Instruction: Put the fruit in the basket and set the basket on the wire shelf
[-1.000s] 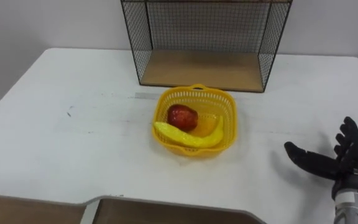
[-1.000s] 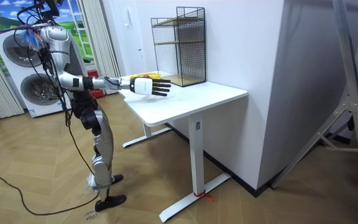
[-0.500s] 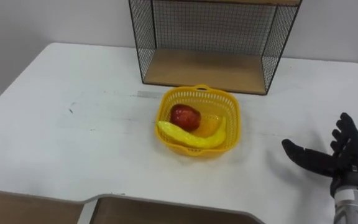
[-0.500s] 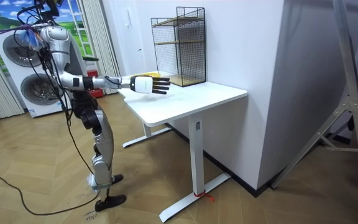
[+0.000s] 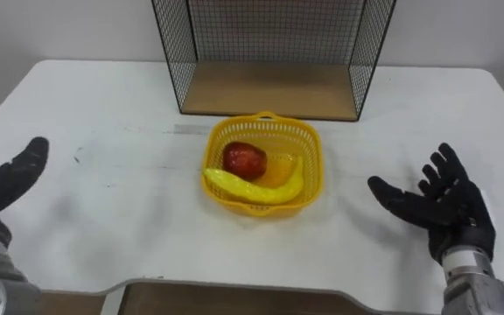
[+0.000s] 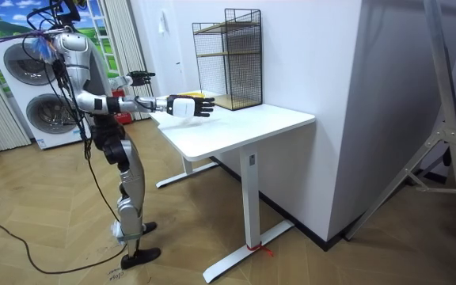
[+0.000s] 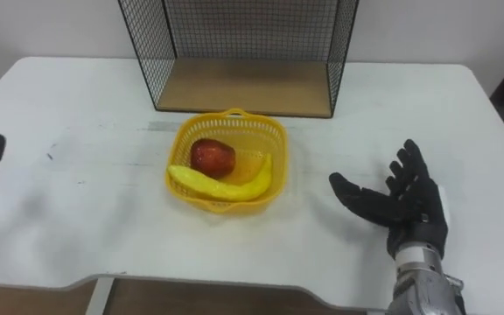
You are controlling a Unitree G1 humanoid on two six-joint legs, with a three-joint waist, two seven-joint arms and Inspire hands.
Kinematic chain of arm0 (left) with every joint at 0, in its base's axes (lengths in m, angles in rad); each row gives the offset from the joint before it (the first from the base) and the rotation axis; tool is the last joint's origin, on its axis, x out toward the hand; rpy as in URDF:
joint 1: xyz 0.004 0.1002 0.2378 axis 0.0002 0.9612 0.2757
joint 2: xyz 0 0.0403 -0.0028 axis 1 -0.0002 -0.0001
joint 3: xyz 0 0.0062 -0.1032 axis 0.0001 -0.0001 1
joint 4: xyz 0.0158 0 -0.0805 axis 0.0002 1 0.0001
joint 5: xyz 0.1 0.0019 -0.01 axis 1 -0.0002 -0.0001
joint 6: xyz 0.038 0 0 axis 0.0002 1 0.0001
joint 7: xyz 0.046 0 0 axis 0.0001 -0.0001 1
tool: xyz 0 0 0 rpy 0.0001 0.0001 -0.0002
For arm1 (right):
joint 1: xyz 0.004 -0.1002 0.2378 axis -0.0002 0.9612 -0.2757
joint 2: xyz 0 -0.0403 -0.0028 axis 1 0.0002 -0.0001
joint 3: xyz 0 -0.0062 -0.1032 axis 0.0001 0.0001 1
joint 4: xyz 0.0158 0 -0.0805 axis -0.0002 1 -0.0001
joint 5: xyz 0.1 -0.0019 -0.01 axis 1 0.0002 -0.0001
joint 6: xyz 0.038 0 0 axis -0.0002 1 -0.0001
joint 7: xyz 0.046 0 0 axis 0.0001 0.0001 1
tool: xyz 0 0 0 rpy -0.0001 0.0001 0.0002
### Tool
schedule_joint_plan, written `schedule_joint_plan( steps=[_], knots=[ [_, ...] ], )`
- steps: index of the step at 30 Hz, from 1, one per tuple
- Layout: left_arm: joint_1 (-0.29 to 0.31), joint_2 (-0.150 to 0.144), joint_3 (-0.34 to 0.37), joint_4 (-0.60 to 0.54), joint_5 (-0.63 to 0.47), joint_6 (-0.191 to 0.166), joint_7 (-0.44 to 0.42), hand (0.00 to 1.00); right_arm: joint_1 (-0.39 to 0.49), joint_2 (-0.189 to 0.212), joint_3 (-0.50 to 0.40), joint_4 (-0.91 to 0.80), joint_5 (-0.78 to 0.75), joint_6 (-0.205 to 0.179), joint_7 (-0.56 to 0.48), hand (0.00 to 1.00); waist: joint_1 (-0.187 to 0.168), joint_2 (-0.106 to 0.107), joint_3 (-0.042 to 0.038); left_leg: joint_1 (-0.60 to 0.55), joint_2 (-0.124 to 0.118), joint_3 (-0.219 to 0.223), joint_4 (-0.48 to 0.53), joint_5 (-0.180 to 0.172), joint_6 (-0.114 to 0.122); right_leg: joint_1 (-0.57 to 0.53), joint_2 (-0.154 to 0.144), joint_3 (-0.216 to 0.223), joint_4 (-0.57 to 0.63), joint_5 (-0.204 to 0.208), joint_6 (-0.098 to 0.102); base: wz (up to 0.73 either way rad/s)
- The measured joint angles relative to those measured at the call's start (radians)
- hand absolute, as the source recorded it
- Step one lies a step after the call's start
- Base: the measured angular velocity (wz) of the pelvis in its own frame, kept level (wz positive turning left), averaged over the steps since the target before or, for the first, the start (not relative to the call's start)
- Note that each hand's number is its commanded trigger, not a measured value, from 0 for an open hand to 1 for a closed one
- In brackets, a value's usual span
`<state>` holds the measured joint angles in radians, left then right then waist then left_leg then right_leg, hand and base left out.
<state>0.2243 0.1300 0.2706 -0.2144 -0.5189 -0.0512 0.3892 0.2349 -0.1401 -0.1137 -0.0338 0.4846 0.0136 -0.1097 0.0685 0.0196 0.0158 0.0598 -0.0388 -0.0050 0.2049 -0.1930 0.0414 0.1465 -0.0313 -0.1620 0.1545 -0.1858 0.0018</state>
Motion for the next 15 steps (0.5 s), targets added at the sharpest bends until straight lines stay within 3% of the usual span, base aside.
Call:
schedule_joint_plan(
  steps=[6,15],
  knots=[
    [-0.014,-0.006,-0.071,0.039,-0.001,0.01,-0.112,0.0,-0.023,0.0,0.026,0.049,0.144,0.0,0.055,0.0,-0.023,-0.004,-0.0026,-0.014,0.006,0.004,0.002,0.0,0.0,-0.014,0.001,0.001,0.001,0.001,-0.001,-0.01],
    [-0.034,-0.027,-0.129,0.091,0.001,0.03,-0.233,0.0,-0.04,0.001,0.046,0.058,0.129,0.001,0.115,0.0,-0.046,-0.017,-0.0077,-0.009,0.009,0.028,0.0,0.0,0.0,-0.029,0.004,0.023,0.014,0.001,-0.001,-0.06]
  ],
)
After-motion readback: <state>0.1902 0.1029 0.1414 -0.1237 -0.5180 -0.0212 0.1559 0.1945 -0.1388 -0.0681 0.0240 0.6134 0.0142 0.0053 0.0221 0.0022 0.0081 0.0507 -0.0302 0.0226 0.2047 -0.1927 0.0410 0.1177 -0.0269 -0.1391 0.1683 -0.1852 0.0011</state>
